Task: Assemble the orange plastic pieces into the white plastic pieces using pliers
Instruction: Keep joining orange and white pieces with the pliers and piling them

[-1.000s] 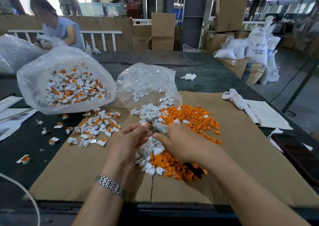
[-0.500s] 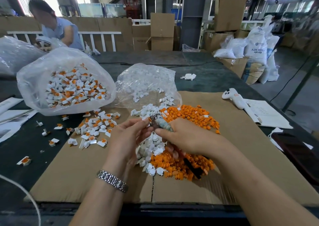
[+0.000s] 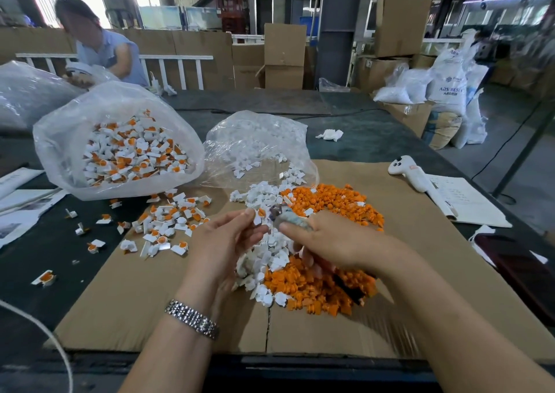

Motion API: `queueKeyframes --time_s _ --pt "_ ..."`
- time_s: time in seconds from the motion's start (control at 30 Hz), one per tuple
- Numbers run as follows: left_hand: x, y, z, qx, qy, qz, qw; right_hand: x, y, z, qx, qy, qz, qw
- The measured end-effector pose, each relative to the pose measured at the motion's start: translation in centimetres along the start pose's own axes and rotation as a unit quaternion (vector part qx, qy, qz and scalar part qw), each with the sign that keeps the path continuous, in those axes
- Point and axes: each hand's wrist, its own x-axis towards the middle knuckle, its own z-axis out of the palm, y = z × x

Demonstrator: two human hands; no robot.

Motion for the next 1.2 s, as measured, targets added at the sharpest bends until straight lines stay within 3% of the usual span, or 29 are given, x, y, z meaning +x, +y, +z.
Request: queueKeyframes --time_s 0.1,0.23,0.33,0.43,0.53,0.6,0.67,0.8,0.93,1.07,1.2 --pt "-0.5 0.1 -0.2 0.016 0.002 0.003 1.000 0.9 2.0 -1.3 -0.082 0.083 0.054 0.992" --pt "-0.5 -0.2 -1.0 0.050 0.024 0.001 0.998 2.5 5.3 -1.7 -0.220 0.185 0.132 0.949" --pt "-0.3 -0.2 -2.0 0.100 0.061 0.011 0.993 3.2 7.3 -1.1 -0.271 0.206 0.177 0.924" --pt "0.7 0.5 -3.6 0.163 0.146 0.042 0.975 3.8 8.4 -0.6 -0.319 0.213 0.187 0.905" --pt "1.8 1.7 -5.2 0.185 0.199 0.071 0.960 4.1 8.8 -0.3 -0.316 0.220 0.190 0.903" --pt "1.9 2.1 -5.5 0.200 0.192 0.096 0.956 4.2 8.9 -0.2 -0.294 0.216 0.191 0.911" --pt "1.6 1.9 -5.8 0.282 0.160 0.125 0.938 3.9 8.8 -0.3 -0.269 0.222 0.180 0.920" --pt "0.8 1.2 -6.5 0.442 0.030 0.111 0.890 3.0 7.7 -1.2 -0.246 0.246 0.111 0.931" --pt "0.8 0.7 -6.4 0.532 -0.059 0.083 0.841 1.8 6.5 -2.1 -0.171 0.140 0.048 0.974" --pt "1.1 0.2 -5.9 0.556 -0.068 0.093 0.823 1.0 5.5 -1.7 -0.179 0.072 0.024 0.981" --pt "1.2 -0.6 -5.4 0.571 -0.043 0.133 0.809 1.3 5.1 -0.6 -0.200 0.111 0.007 0.973"
